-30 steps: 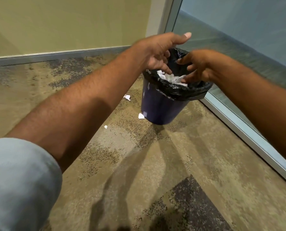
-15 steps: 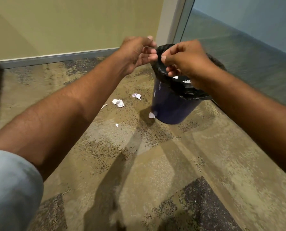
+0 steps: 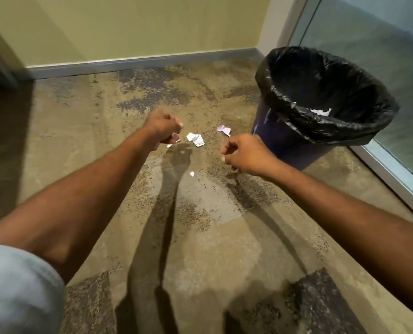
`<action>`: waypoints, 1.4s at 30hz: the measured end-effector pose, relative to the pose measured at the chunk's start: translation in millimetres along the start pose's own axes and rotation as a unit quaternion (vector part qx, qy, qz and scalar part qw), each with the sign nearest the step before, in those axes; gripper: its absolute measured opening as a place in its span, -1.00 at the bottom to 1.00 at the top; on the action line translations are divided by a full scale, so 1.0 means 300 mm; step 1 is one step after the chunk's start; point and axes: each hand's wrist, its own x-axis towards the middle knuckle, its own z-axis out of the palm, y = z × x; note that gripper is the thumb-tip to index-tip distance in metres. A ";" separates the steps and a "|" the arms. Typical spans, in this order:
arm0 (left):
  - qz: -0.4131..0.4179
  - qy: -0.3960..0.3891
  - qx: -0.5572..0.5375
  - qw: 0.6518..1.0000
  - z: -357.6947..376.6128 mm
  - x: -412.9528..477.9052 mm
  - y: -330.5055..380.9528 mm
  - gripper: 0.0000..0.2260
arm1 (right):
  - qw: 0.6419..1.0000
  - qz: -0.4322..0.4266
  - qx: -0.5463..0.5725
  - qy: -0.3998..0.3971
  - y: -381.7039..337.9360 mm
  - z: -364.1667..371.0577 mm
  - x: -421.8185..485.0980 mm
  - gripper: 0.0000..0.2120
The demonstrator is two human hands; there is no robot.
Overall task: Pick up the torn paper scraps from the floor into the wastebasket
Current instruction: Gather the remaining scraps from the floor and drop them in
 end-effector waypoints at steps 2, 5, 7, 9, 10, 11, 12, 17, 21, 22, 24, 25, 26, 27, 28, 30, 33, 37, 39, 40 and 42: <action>-0.006 0.025 0.047 0.999 -0.001 0.047 -0.076 -0.89 | 0.978 -0.033 -0.204 0.006 0.071 0.039 0.030 -0.81; -0.022 0.053 0.121 0.991 0.012 0.114 -0.175 -0.70 | 0.933 -0.054 -0.353 -0.034 0.156 0.093 0.060 -0.64; -0.016 0.066 0.180 0.981 0.021 0.139 -0.225 -0.55 | 0.918 -0.050 -0.389 -0.053 0.202 0.129 0.077 -0.59; 0.012 0.072 0.228 0.971 0.029 0.153 -0.258 -0.44 | 0.911 -0.037 -0.406 -0.063 0.251 0.159 0.097 -0.57; 0.035 0.070 0.257 0.963 0.034 0.156 -0.268 -0.43 | 0.909 -0.028 -0.409 -0.070 0.271 0.172 0.105 -0.57; 0.058 0.066 0.292 0.952 0.039 0.158 -0.274 -0.45 | 0.907 -0.018 -0.413 -0.074 0.287 0.182 0.113 -0.57; 0.079 0.062 0.327 0.940 0.040 0.163 -0.280 -0.51 | 0.905 -0.010 -0.418 -0.074 0.298 0.190 0.118 -0.58; 0.137 0.077 0.377 0.913 0.045 0.181 -0.296 -0.89 | 0.889 -0.014 -0.457 -0.035 0.313 0.203 0.143 -0.59; 0.153 0.094 0.370 0.912 0.047 0.172 -0.311 -0.95 | 0.880 -0.022 -0.473 -0.021 0.306 0.213 0.171 -0.59; 0.156 0.089 0.363 0.914 0.052 0.166 -0.310 -0.94 | 0.882 -0.023 -0.471 -0.014 0.301 0.213 0.179 -0.61; 0.172 0.055 0.354 0.918 0.070 0.140 -0.298 -0.94 | 0.900 -0.040 -0.434 0.005 0.297 0.211 0.207 -0.69; 0.186 0.027 0.354 0.916 0.082 0.118 -0.292 -0.95 | 0.918 -0.047 -0.394 0.020 0.294 0.210 0.228 -0.75; 0.202 -0.002 0.353 0.914 0.092 0.092 -0.289 -0.95 | 0.937 -0.049 -0.343 0.040 0.290 0.211 0.254 -0.81; 0.216 -0.027 0.351 0.911 0.102 0.063 -0.291 -0.96 | 0.954 -0.046 -0.291 0.060 0.284 0.213 0.283 -0.84; 0.228 -0.045 0.347 0.909 0.107 0.037 -0.296 -0.96 | 0.966 -0.043 -0.243 0.079 0.278 0.217 0.316 -0.85; 0.234 -0.068 0.340 0.908 0.111 -0.002 -0.318 -0.96 | 0.978 -0.039 -0.172 0.113 0.258 0.222 0.383 -0.86; 0.240 -0.077 0.325 0.912 0.102 -0.024 -0.350 -0.94 | 0.982 -0.020 -0.113 0.147 0.232 0.224 0.483 -0.69; 0.258 -0.070 0.305 0.914 0.093 -0.039 -0.369 -0.91 | 0.984 0.039 -0.134 0.112 0.231 0.246 0.586 -0.55; 0.265 -0.066 0.312 0.910 0.096 -0.051 -0.368 -0.90 | 0.983 0.054 -0.154 0.088 0.228 0.259 0.616 -0.56; 0.267 -0.069 0.316 0.908 0.098 -0.057 -0.365 -0.87 | 0.982 0.057 -0.164 0.080 0.227 0.261 0.624 -0.58; 0.259 -0.086 0.328 0.904 0.099 -0.065 -0.362 -0.73 | 0.980 0.042 -0.176 0.089 0.230 0.265 0.637 -0.63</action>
